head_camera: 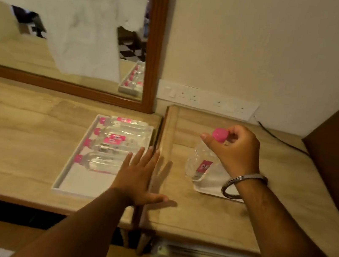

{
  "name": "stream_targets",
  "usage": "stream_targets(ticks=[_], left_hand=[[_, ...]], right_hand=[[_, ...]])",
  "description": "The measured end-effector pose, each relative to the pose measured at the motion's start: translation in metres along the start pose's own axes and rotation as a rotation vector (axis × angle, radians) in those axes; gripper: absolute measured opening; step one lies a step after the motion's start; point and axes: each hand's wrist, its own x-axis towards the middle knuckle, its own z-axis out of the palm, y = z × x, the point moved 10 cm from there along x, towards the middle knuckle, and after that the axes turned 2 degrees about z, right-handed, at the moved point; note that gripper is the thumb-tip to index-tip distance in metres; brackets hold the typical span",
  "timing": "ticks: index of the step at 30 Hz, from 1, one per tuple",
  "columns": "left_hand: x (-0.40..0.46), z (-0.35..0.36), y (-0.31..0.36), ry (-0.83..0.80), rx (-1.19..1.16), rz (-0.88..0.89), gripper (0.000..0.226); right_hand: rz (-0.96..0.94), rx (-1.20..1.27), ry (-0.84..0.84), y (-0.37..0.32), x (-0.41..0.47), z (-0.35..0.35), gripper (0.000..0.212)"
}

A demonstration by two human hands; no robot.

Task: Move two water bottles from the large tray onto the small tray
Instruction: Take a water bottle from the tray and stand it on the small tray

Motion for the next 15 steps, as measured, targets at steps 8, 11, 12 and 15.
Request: stream_targets(ticks=[8, 11, 12, 15], left_hand=[[0.033, 0.086, 0.098, -0.027, -0.084, -0.145, 0.143], [0.036, 0.089, 0.093, -0.066, -0.008, -0.172, 0.143], [0.036, 0.089, 0.092, -0.074, 0.007, -0.175, 0.143], [0.039, 0.089, 0.094, -0.083, 0.023, -0.179, 0.143]], right_hand=[[0.039, -0.082, 0.026, 0.093, 0.014, -0.062, 0.042], [0.053, -0.041, -0.009, 0.105, 0.016, -0.056, 0.042], [0.059, -0.031, -0.021, 0.106, 0.015, -0.052, 0.043], [0.074, -0.006, -0.027, 0.11, 0.015, -0.043, 0.044]])
